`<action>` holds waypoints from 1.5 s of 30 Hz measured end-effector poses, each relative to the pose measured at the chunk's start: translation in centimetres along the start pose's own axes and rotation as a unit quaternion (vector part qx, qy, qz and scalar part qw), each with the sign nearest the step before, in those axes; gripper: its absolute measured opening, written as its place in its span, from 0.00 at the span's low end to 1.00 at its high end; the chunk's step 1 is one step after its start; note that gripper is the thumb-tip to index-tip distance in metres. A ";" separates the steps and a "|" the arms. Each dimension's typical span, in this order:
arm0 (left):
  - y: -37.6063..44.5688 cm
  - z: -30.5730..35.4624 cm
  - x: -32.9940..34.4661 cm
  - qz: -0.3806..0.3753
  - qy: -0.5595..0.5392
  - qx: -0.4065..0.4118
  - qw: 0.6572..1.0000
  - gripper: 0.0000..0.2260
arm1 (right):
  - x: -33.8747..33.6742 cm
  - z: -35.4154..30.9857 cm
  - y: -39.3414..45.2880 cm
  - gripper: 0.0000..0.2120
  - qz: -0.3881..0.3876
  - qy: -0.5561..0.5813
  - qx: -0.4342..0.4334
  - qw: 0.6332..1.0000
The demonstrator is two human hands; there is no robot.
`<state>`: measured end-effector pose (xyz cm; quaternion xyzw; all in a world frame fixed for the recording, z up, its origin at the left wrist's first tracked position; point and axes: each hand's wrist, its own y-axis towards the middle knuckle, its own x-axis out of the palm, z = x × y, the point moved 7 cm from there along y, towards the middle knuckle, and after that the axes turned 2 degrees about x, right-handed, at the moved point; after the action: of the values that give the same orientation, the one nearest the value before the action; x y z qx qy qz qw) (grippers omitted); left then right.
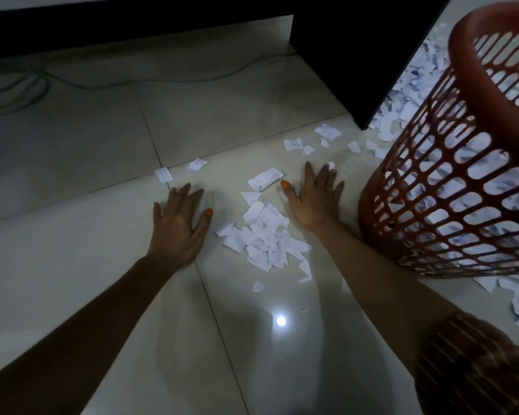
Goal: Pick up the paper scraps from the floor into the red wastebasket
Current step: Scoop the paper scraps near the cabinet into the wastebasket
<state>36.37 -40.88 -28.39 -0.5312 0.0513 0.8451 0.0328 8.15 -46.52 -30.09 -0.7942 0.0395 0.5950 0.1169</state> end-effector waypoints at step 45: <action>4.7 6.0 4.7 -0.088 0.012 0.176 0.980 0.40 | 1.9 -4.9 -1.2 0.38 -0.088 -0.038 -0.235 0.967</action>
<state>28.43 -44.84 -29.83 -0.5295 0.1525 0.8104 0.1992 13.48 -46.37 -30.43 -0.7768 -0.1760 0.6043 -0.0192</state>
